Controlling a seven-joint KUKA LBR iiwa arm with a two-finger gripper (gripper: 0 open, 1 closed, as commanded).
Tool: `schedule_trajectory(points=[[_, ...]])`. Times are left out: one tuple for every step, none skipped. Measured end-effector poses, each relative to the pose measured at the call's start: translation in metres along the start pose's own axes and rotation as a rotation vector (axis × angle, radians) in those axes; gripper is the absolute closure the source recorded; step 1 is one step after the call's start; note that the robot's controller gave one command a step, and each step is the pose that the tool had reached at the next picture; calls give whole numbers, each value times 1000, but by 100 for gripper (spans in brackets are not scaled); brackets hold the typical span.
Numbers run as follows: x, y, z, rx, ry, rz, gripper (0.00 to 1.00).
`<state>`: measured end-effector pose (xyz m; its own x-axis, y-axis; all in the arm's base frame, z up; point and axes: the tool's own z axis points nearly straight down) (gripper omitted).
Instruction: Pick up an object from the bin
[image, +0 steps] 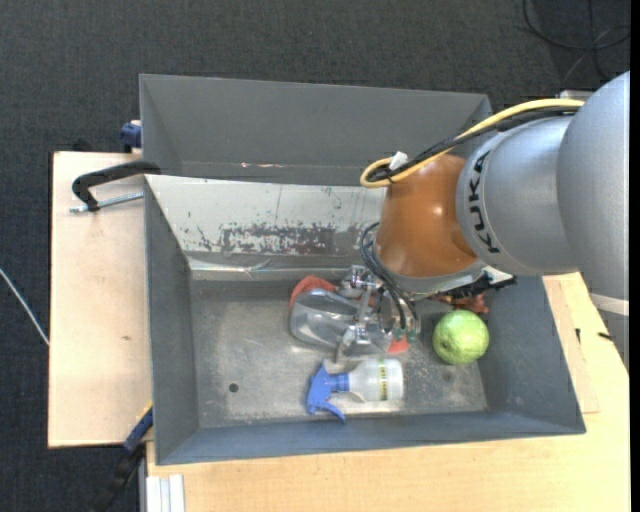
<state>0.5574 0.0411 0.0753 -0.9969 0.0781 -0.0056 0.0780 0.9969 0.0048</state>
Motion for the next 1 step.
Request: schedule_trajectory(points=[[1,0,-3,1,3,-1,100]])
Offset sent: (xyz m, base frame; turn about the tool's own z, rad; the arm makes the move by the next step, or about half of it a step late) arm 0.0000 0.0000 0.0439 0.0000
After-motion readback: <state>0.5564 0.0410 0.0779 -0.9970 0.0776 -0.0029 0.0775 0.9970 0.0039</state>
